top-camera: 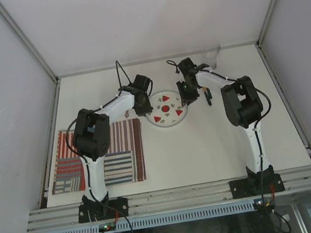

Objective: Set the dinner table for one person

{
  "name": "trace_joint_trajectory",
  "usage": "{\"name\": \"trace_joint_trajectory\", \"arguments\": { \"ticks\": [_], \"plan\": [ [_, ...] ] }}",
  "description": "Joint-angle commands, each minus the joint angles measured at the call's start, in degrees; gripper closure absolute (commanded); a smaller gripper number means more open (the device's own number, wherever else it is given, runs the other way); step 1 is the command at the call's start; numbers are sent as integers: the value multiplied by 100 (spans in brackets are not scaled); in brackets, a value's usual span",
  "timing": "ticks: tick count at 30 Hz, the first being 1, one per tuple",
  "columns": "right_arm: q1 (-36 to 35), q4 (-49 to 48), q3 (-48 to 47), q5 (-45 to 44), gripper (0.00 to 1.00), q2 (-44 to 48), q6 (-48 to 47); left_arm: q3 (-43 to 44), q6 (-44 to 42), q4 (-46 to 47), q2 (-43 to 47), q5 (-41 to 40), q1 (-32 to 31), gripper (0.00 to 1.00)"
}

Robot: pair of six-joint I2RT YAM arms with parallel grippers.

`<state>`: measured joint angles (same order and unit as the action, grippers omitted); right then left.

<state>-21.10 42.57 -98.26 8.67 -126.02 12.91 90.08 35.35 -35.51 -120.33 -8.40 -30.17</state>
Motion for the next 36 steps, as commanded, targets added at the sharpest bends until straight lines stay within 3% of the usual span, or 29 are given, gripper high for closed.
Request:
{"name": "trace_joint_trajectory", "arguments": {
  "ticks": [1, 5, 15, 36],
  "plan": [
    [-102, -20, 115, -109, 82, 13, -33, 219, -167, 149, -216, 189, 3, 79],
    [-115, -31, 118, 29, 99, -56, -38, 301, -216, 37, -367, 263, 8, 99],
    [-233, -117, 189, 176, 100, -57, -51, -200, -228, 449, -33, 307, 4, 100],
    [-785, 56, -160, -12, 100, 228, 28, -571, -380, 93, 885, -391, 5, 100]
  ]
}}
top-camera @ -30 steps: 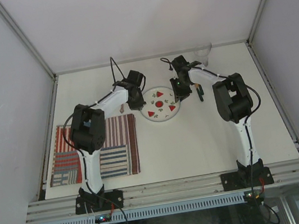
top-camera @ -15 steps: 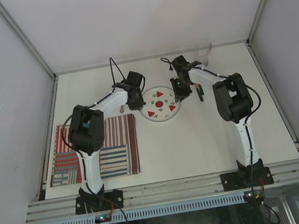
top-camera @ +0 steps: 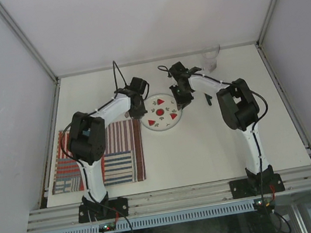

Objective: Set the dinner table for one person

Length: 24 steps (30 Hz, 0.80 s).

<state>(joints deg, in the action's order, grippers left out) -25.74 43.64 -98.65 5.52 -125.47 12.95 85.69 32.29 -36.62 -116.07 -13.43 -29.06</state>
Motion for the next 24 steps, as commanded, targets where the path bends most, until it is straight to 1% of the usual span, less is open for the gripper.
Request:
{"name": "trace_joint_trajectory", "arguments": {
  "ticks": [1, 5, 13, 17, 20, 21, 22, 24],
  "plan": [
    [-331, -49, -127, 305, 100, 185, 23, -172, -55, 200, 503, 95, -109, 100],
    [-353, -75, -128, 309, 100, 217, 16, -272, -21, 242, 595, 86, -106, 100],
    [-353, -62, -129, 352, 100, 259, -29, -88, -43, 129, 608, 18, -107, 100],
    [-358, -44, -177, 460, 100, 139, -62, -22, -61, 76, 420, 152, -100, 100],
    [-370, 33, -162, 431, 100, 64, -49, -121, 30, 264, 270, 357, -99, 100],
    [-371, 46, -137, 419, 100, 58, -37, -92, 41, 280, 191, 417, -100, 95],
    [-375, 40, -96, 411, 98, 57, -31, -57, 59, 286, 79, 464, -96, 86],
    [-375, -4, -4, 351, 87, 73, -21, 27, 73, 295, -46, 521, -97, 63]
  ]
}}
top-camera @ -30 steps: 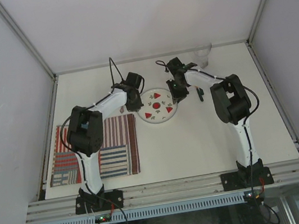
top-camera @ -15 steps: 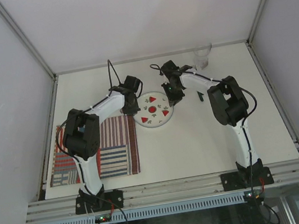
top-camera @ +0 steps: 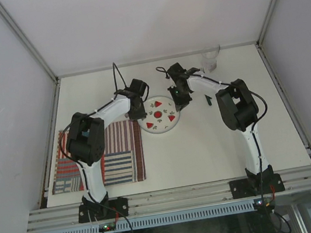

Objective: Set the dinner table for one person

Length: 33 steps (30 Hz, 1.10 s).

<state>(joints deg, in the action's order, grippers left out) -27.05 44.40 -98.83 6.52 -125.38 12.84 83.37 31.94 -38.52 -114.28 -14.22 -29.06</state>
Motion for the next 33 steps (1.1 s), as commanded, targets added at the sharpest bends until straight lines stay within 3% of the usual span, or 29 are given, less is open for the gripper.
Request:
{"name": "trace_joint_trajectory", "arguments": {
  "ticks": [1, 3, 5, 7, 8, 9, 11, 13, 14, 33],
  "plan": [
    [-240, -112, 53, 233, 82, 78, -10, 290, 110, 486, -258, 604, -100, 53],
    [-227, -146, 86, 218, 67, 80, -7, 322, 90, 515, -311, 609, -94, 34],
    [-204, -161, 87, 215, 60, 54, 3, 337, 72, 558, -361, 640, -84, 27],
    [-181, -194, 99, 240, 60, 19, 27, 346, 39, 592, -426, 682, -82, 25],
    [-163, -209, 105, 260, 65, -5, 33, 351, 18, 611, -456, 718, -79, 25],
    [-149, -225, 109, 328, 76, -30, 42, 342, 6, 621, -495, 739, -80, 27],
    [-127, -220, 97, 458, 98, -91, 51, 358, -29, 630, -560, 817, -70, 47],
    [-120, -222, 112, 527, 100, -113, 60, 401, -36, 612, -595, 864, -74, 85],
    [-121, -240, 137, 539, 100, -99, 56, 414, -38, 605, -603, 883, -71, 97],
    [-87, -195, -44, 501, 100, 248, -40, 801, -224, 95, 158, 371, -63, 100]
  ]
}}
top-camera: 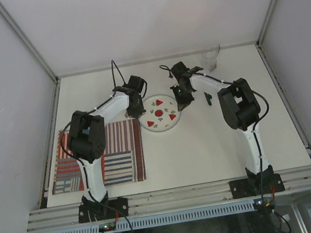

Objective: Set the dinner table for one person

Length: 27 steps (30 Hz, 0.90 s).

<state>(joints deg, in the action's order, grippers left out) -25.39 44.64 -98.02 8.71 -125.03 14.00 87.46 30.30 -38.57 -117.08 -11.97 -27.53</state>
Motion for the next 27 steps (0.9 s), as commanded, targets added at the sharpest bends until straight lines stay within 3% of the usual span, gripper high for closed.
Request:
{"name": "trace_joint_trajectory", "arguments": {
  "ticks": [1, 16, 27],
  "plan": [
    [-253, -215, -134, 283, 100, 220, -153, 399, -62, 72, 473, 135, -218, 100],
    [-376, -151, -261, 295, 100, 307, -161, 432, 2, -131, 677, -7, -216, 100],
    [-622, -123, -304, 399, 100, 281, -135, -213, 239, -174, 981, -74, -215, 100]
  ]
}}
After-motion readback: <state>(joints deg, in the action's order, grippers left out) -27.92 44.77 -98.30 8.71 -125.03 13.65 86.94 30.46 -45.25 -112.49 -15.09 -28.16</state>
